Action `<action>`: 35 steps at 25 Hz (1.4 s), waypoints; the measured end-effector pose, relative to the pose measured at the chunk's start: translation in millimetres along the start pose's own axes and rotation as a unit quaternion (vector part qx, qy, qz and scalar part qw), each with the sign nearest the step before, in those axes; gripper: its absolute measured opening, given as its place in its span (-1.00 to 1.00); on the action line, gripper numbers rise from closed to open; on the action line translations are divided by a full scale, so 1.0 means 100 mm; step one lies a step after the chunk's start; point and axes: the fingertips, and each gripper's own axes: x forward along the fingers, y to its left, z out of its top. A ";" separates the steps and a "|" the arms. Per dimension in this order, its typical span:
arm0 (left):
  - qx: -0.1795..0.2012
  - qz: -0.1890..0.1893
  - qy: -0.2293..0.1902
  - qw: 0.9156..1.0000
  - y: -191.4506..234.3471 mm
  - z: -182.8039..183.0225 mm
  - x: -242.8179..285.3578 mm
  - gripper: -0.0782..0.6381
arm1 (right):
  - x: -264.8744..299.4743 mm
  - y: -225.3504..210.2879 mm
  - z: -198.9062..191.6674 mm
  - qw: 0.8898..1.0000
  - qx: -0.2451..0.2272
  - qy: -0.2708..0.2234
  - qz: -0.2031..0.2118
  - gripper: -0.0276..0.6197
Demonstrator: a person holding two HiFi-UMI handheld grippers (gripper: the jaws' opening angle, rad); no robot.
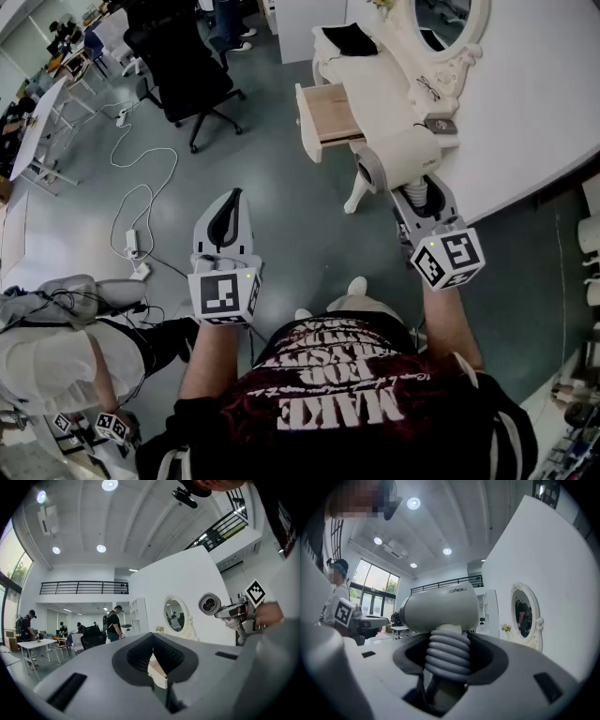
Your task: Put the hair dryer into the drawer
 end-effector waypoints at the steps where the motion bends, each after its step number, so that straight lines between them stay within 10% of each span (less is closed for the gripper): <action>1: 0.003 -0.002 -0.001 1.000 0.04 0.00 -0.06 -0.77 | 0.01 0.10 0.00 1.000 -0.003 0.003 0.001 -0.20; 14: -0.001 -0.021 -0.010 1.000 0.17 -0.06 -0.40 -0.77 | -0.11 0.50 -0.10 1.000 0.008 0.017 -0.014 -0.20; 35: 0.003 -0.051 0.010 0.999 -0.18 -0.09 0.67 -0.77 | 0.40 -0.24 -0.20 0.999 0.036 0.012 0.023 -0.20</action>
